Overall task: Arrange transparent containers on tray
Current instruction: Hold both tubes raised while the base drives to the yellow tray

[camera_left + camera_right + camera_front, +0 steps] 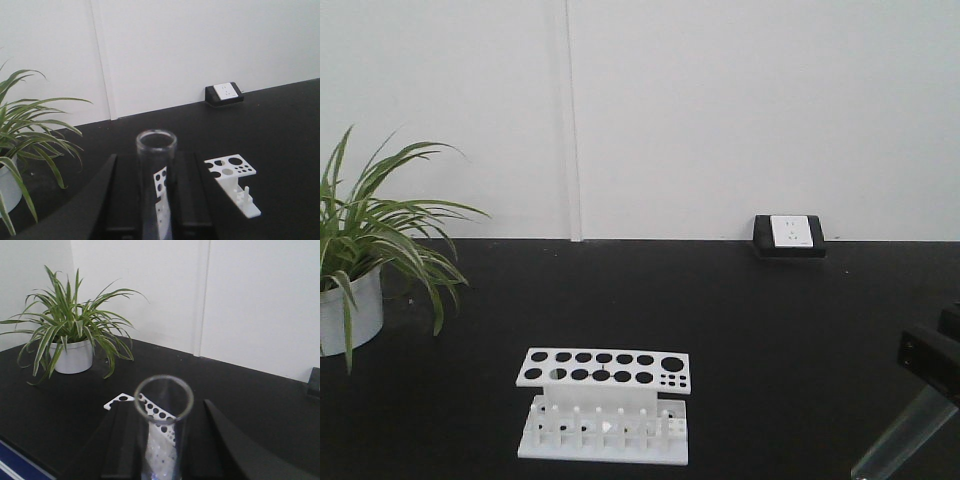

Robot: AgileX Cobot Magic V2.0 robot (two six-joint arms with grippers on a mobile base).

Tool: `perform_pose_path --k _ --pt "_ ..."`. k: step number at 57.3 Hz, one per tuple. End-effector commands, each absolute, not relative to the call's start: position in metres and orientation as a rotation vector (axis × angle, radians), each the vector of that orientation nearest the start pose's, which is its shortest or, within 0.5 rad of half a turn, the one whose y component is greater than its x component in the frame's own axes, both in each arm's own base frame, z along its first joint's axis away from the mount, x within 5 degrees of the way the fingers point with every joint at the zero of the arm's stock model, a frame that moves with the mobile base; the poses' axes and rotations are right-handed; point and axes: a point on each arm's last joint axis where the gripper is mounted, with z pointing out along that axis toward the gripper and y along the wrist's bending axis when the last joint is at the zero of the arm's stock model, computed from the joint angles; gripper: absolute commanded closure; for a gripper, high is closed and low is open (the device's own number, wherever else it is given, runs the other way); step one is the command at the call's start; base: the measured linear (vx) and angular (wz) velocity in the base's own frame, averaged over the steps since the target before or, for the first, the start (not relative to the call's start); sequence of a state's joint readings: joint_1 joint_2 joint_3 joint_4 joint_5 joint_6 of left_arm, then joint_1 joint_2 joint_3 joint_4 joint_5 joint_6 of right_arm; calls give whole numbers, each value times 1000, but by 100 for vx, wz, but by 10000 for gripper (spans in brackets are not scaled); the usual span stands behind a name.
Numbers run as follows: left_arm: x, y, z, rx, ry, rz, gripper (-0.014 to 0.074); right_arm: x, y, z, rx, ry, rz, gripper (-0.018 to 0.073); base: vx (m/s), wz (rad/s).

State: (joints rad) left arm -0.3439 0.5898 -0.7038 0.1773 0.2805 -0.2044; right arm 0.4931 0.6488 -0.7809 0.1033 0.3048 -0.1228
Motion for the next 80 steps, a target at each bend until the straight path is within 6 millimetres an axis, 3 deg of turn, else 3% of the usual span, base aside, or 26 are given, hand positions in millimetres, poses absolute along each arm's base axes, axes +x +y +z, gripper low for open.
perform_pose_path --k 1,80 --pt "111 -37 396 210 1523 -280 486 111 61 410 -413 1494 380 502 -28 10" --pt "111 -37 396 210 1523 -280 486 111 61 410 -413 1494 380 502 -36 7"
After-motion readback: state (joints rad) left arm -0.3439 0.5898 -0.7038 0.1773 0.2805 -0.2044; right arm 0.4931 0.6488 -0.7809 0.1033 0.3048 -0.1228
